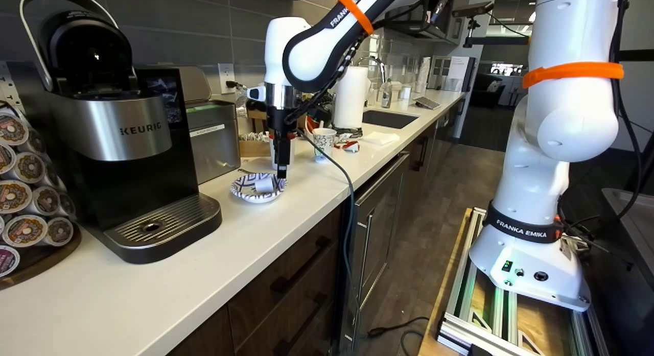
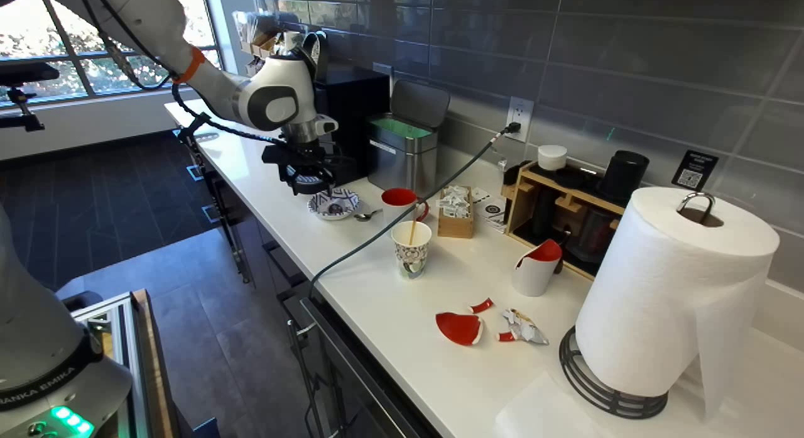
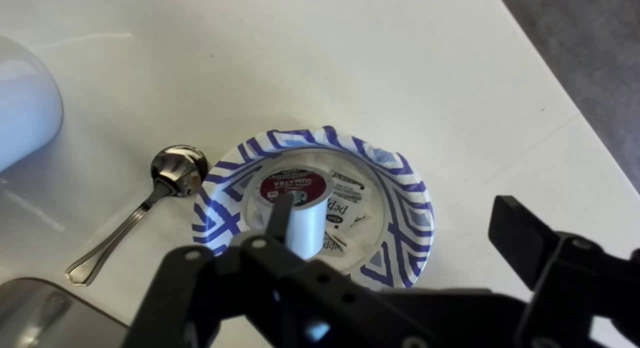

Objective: Remove the coffee pod from the bowl and put it on the counter.

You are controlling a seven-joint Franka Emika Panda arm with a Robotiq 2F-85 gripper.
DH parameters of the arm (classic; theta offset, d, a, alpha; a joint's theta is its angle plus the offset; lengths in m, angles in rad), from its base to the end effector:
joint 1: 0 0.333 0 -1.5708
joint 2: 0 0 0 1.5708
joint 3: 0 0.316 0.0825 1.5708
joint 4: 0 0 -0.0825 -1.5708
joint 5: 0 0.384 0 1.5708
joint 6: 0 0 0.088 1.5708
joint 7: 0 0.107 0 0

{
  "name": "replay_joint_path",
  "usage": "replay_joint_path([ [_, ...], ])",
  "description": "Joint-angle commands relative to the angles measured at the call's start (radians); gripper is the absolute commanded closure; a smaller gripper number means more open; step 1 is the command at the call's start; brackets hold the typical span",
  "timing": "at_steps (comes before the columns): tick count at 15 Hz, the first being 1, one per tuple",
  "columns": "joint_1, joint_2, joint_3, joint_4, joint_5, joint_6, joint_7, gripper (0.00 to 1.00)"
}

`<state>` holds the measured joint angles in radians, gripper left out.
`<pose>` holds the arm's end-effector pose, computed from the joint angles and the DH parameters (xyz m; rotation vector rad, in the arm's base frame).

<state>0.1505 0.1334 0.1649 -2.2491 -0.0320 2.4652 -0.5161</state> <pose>0.5178 0.1686 0.3150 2.8504 1.2956 0.1322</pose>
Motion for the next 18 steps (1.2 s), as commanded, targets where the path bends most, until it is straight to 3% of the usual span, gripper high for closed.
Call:
replay_joint_path([
  [1, -0.003, 0.078, 0.007, 0.039, -0.032, 0.032, 0.042, 0.0],
  [11, -0.005, 0.167, -0.013, 0.125, -0.142, 0.045, 0.103, 0.0],
  [18, -0.008, 0.208, -0.03, 0.156, -0.187, 0.052, 0.123, 0.11],
])
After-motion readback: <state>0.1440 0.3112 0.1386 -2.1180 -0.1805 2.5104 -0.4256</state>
